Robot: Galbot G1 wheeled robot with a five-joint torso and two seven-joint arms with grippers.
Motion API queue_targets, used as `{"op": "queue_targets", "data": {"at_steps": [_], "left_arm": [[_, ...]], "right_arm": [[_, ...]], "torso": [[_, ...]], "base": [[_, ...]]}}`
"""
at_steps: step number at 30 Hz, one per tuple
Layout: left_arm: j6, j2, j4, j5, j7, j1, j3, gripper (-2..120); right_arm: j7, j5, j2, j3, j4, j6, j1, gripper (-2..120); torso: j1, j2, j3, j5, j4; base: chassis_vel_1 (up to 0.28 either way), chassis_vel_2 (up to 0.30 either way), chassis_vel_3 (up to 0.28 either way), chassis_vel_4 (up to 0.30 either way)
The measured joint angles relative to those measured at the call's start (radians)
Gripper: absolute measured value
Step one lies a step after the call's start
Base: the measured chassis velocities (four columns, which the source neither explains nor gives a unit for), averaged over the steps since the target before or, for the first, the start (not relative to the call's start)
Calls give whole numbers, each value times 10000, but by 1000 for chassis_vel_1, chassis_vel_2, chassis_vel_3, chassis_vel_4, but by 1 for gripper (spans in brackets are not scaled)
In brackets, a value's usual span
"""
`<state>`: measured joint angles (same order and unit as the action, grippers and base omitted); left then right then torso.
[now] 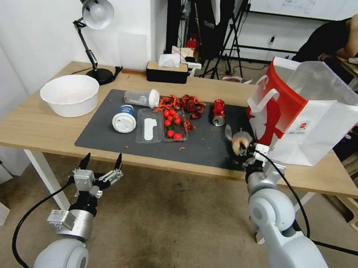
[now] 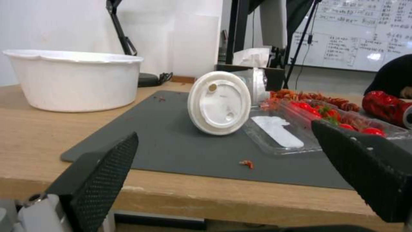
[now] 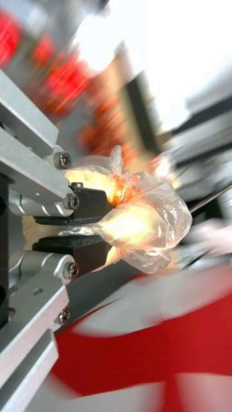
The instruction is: Pick up the trash from the table and place it into the takeout bag.
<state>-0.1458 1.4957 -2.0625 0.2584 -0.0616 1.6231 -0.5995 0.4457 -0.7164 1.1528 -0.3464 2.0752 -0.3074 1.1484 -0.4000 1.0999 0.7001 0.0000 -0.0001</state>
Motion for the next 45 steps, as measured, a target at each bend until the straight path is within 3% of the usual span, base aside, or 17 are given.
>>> {"op": "queue_targets", "data": {"at_steps": [2, 6, 12, 17, 20, 21, 23, 25, 30, 32, 34, 39, 45], "left_arm": [[0, 11, -29, -17, 0, 10, 20, 100], [0, 30, -78, -53, -1, 34, 52, 100], [0, 62, -131, -107, -6, 98, 67, 100], [-18, 76, -185, -134, -10, 168, 64, 100], [-61, 92, -243, -141, -15, 220, 35, 100], [-61, 92, -243, -141, -15, 220, 35, 100], [-83, 128, -244, -160, -17, 229, 35, 100], [-98, 140, -244, -166, -17, 236, 36, 100], [-117, 128, -245, -167, -17, 249, -8, 100], [-127, 118, -241, -164, -17, 236, -46, 100], [-129, 123, -228, -163, -17, 228, -46, 100], [-148, 186, -142, -164, -17, 181, 11, 100], [-168, 195, -99, -174, -17, 159, 30, 100]], "right_arm": [[-972, -438, -200, -409, 470, 929, -10, 3], [-1879, -1217, -621, -950, 947, 1804, -371, 3], [-1927, -1842, -1184, -1547, 1122, 2222, -1152, 3], [-869, -1948, -1722, -1960, 841, 1770, -1972, 3], [1538, -2520, -2315, -2011, -18, 249, -3543, 3], [1538, -2520, -2315, -2011, -18, 249, -3543, 3], [2839, -3223, -2329, -1793, -266, -743, -4086, 3], [3129, -3367, -2264, -1732, -355, -1046, -4197, 4], [3550, -3642, -2146, -1641, -476, -1541, -4330, 15], [3814, -3843, -2155, -1556, -571, -1898, -4487, 28], [3917, -3921, -2192, -1524, -613, -2063, -4561, 32], [4206, -4328, -2405, -1462, -757, -2653, -4847, 53], [4007, -4415, -2467, -1463, -783, -2227, -4921, 72]], "torso": [[0, 0, -1, 0, 0], [0, 0, -1, 0, 0], [0, 0, -2, 1, 3], [0, 0, -1, 2, 0], [-1, 0, -1, 1, 0], [-1, 0, -1, 1, 0], [0, 0, -1, 0, 3], [-1, 0, -1, -1, 3], [0, 0, -1, 1, 1], [0, 0, -1, 1, 2], [-1, 0, 0, 0, 2], [0, 0, -1, -2, 1], [0, 0, -1, 0, 0]], "base": [[0, 0, 0, 0], [0, 0, 0, 0], [0, 0, 0, 0], [0, 0, 0, 0], [0, 0, 0, 0], [0, 0, 0, 0], [0, 0, 0, 0], [0, 0, 0, 0], [0, 0, 0, 0], [0, 0, 0, 0], [0, 0, 0, 0], [0, 0, 0, 0], [0, 0, 0, 0]]}}
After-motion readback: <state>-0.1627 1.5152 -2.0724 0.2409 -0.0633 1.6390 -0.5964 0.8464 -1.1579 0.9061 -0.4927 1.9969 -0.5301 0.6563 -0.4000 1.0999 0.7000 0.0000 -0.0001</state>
